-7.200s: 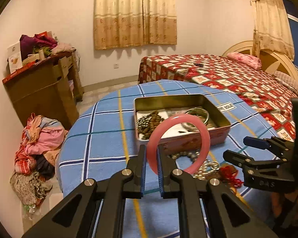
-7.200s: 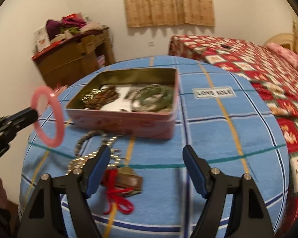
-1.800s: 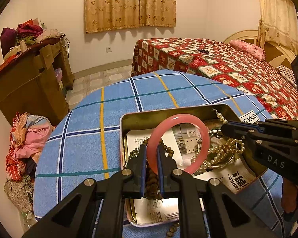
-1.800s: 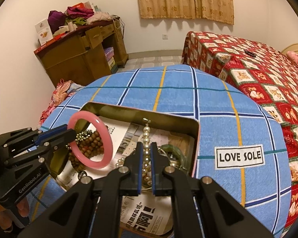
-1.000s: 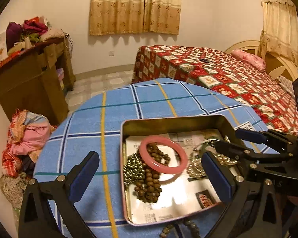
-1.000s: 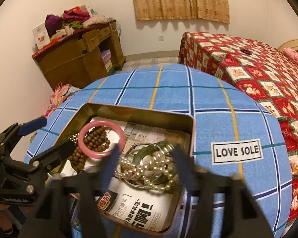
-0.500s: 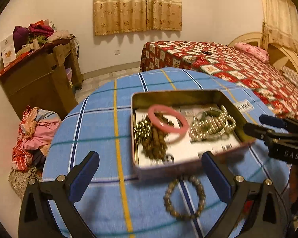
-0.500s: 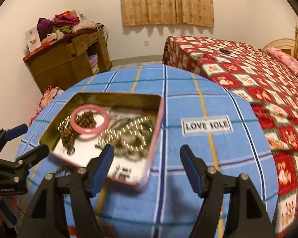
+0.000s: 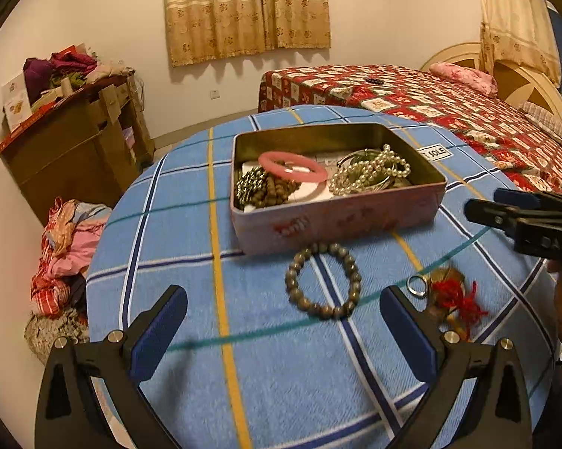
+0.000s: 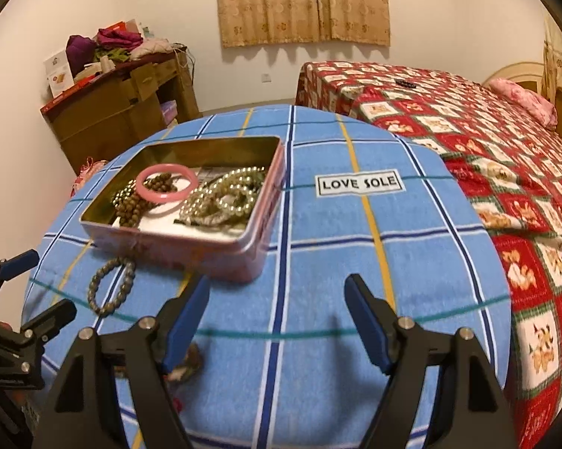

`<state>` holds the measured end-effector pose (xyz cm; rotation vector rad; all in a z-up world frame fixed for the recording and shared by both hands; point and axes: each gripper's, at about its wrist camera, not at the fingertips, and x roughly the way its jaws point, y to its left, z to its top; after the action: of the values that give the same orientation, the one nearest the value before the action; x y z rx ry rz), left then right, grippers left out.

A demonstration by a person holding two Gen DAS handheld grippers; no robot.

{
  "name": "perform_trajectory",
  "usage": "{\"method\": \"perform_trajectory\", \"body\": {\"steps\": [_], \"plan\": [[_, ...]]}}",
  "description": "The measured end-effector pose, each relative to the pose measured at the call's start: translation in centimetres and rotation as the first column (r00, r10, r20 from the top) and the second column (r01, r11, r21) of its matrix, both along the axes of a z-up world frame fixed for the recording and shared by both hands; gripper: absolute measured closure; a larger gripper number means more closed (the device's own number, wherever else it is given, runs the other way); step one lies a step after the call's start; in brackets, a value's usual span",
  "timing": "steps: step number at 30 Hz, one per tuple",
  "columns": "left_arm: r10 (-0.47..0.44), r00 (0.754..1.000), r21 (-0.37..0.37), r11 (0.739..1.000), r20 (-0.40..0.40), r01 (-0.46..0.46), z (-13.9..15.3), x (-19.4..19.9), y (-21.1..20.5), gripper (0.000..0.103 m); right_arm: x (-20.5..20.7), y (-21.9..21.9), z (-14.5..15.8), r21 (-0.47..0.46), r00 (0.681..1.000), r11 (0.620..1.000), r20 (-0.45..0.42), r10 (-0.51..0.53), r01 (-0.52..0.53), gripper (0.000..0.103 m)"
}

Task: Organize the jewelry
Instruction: 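Move both open tools back to the remaining jewelry on the cloth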

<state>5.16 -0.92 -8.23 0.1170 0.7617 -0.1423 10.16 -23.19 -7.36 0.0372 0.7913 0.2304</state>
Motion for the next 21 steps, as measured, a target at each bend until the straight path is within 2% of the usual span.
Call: {"method": "perform_trajectory", "body": {"steps": [5,15,18,19,20,21], "plan": [[0.020,1.000,-0.001,1.000,-0.006,-0.020,-0.3,-1.0,0.0,0.001,-2.4,0.1,0.1,0.040,1.000,0.999,-0.009,0.012,-0.012,0.026],[0.054,0.999,-0.007,0.999,0.004,-0.054,0.1,-2.5,0.8,0.001,-6.0,4.1,-0.6,0.020,0.990,0.990,-0.019,0.141,-0.140,0.026],[0.039,0.999,-0.042,0.998,-0.017,-0.040,-0.1,-2.6,0.8,0.001,-6.3,5.3,-1.4,0.012,0.981,0.981,-0.039,0.192,-0.192,0.044],[0.034,0.999,-0.042,0.998,-0.017,-0.035,-0.1,-2.6,0.7,0.001,-6.3,5.6,-1.8,0.011,0.977,0.978,-0.050,0.207,-0.207,0.058],[0.030,0.999,-0.038,0.999,-0.017,-0.030,-0.1,-2.6,0.6,0.001,-6.2,5.8,-2.1,0.008,0.975,0.977,-0.061,0.212,-0.212,0.064],[0.028,0.999,-0.035,0.999,-0.016,-0.029,-0.1,-2.6,0.6,0.001,-6.2,5.9,-2.2,0.008,0.975,0.977,-0.069,0.213,-0.213,0.066]]}}
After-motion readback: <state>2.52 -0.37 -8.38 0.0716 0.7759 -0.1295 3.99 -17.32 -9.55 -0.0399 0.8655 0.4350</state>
